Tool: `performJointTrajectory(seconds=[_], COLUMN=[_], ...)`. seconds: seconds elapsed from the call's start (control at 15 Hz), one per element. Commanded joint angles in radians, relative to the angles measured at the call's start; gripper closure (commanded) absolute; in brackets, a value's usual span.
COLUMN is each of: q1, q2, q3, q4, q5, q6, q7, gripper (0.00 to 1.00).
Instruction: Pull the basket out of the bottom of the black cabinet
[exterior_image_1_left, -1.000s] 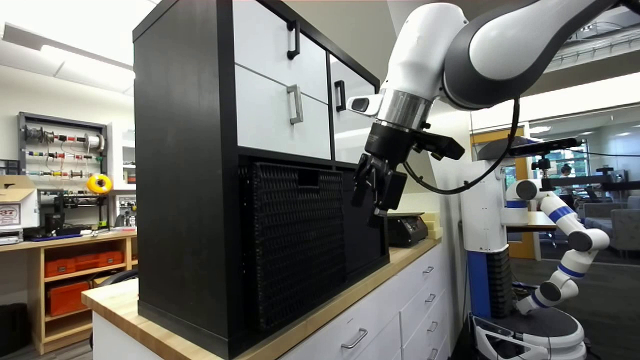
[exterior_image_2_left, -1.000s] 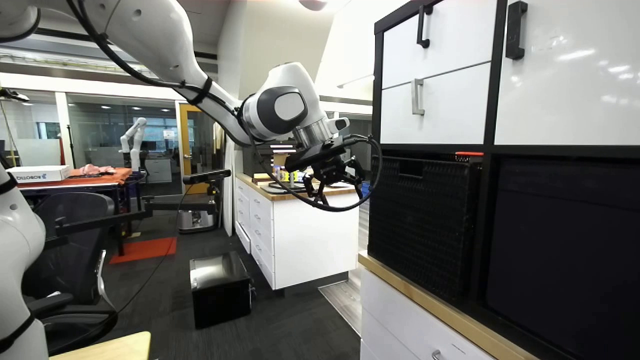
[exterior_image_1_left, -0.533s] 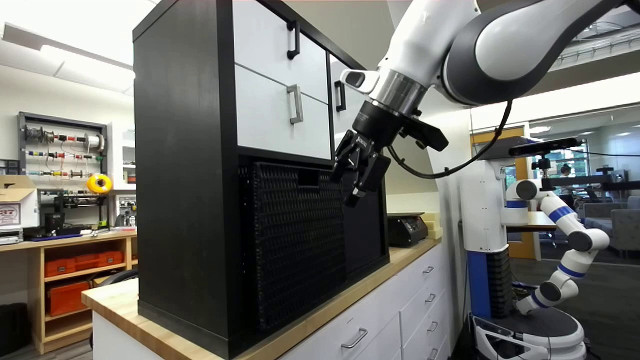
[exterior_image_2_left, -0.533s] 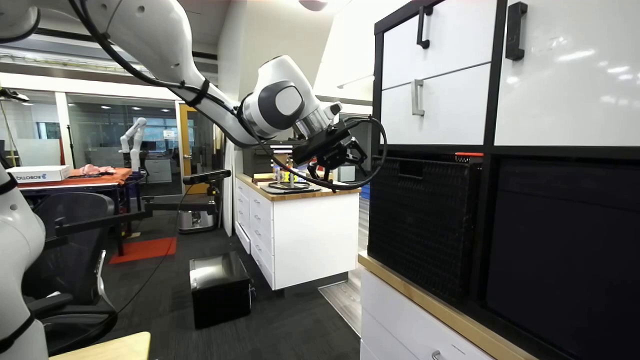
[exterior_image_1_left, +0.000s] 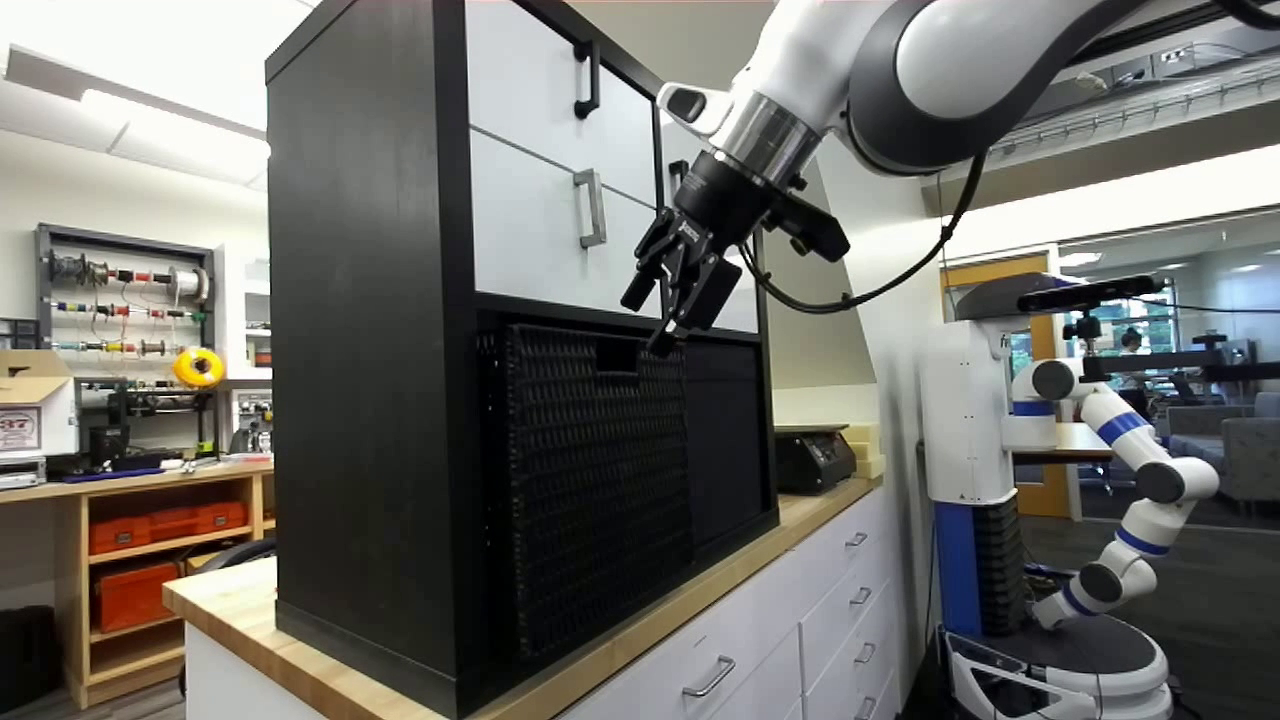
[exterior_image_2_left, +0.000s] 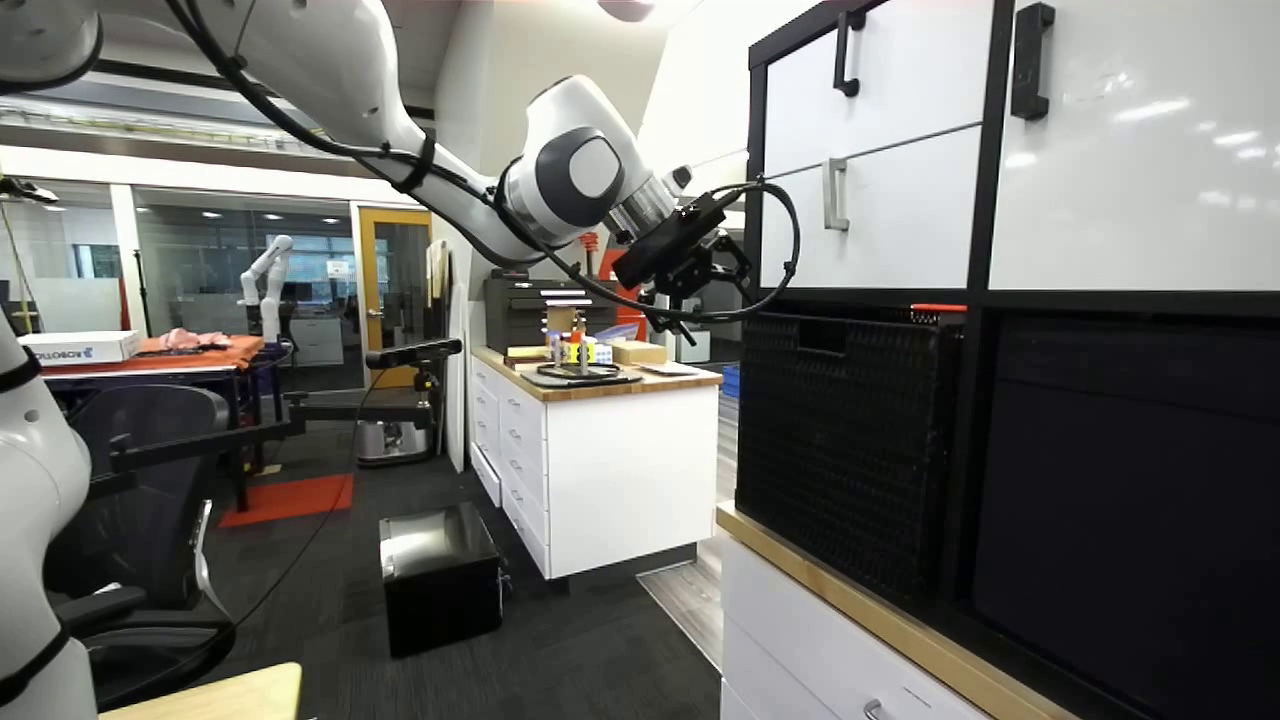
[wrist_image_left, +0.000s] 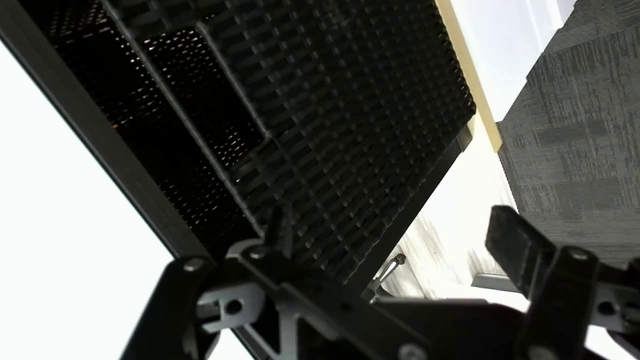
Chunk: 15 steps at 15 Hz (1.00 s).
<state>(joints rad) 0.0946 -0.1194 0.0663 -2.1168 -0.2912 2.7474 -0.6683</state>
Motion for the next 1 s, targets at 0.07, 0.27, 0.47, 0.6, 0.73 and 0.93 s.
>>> performJointTrajectory(seconds=[0.07, 0.27, 0.47, 0.6, 0.73, 0.93], q1=[0.008, 0.008, 0.006, 0.004, 0.002, -0.001], q2=[0.069, 0.111, 0.158, 0.193, 0.223, 0.262], q3=[-0.003, 0.005, 0.013, 0.019, 0.024, 0.029], q4=[0.078, 0.111, 0.153, 0.185, 0.216, 0.261], q5=[0.016, 0.016, 0.017, 0.008, 0.006, 0.011], q6=[0.044, 0.064, 0.065, 0.064, 0.06, 0.049], q7=[-0.089, -0.129, -0.164, -0.181, -0.203, -0.237], gripper=[0.0, 0.0, 0.0, 0.0, 0.0, 0.0])
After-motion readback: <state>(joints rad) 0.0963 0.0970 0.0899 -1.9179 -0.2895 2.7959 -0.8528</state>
